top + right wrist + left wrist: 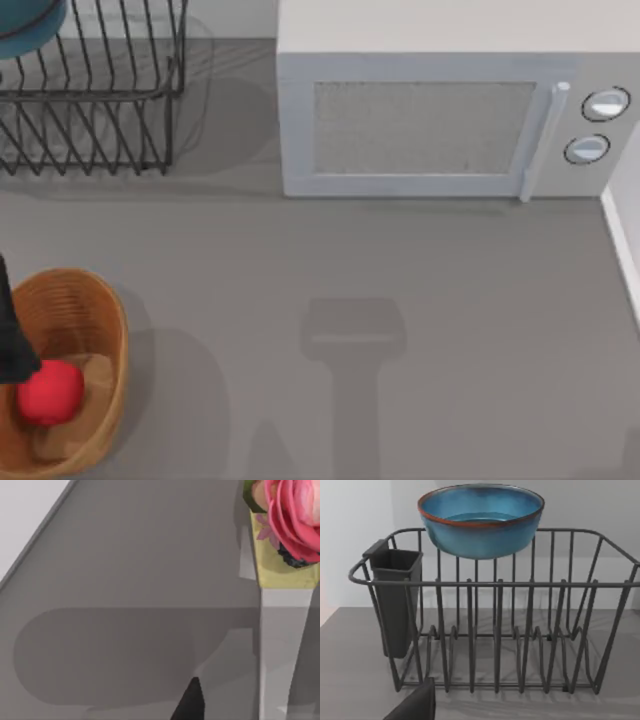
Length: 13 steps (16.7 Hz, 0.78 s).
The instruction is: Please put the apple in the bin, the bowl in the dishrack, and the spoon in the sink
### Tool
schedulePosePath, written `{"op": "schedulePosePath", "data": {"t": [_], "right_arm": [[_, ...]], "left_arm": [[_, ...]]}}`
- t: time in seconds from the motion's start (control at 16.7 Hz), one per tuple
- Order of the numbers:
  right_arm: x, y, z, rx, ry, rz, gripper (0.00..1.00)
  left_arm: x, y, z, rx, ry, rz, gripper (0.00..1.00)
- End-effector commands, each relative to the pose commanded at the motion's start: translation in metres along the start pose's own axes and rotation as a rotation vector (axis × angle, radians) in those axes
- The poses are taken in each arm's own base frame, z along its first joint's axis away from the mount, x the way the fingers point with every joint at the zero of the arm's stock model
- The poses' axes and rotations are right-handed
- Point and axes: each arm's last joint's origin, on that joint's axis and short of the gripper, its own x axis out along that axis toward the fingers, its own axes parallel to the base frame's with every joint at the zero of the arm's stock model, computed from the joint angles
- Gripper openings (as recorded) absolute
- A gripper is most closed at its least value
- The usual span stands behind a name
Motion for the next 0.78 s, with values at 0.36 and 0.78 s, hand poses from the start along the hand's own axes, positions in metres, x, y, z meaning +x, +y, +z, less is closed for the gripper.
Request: {"op": "schedulePosePath", "data": {"t": [0.36,0.78], "right_arm": [[-0.053,0.002,0.006,-0.001,0.017,-0.008,0.00],[-0.096,0.000,0.002,-0.003,0.002,-0.001,0.00]], "left_arm": [[0.000,0.000,0.000,0.000,0.000,0.000,1.00],[0.000,0.000,0.000,0.000,0.000,0.000,1.00]]}}
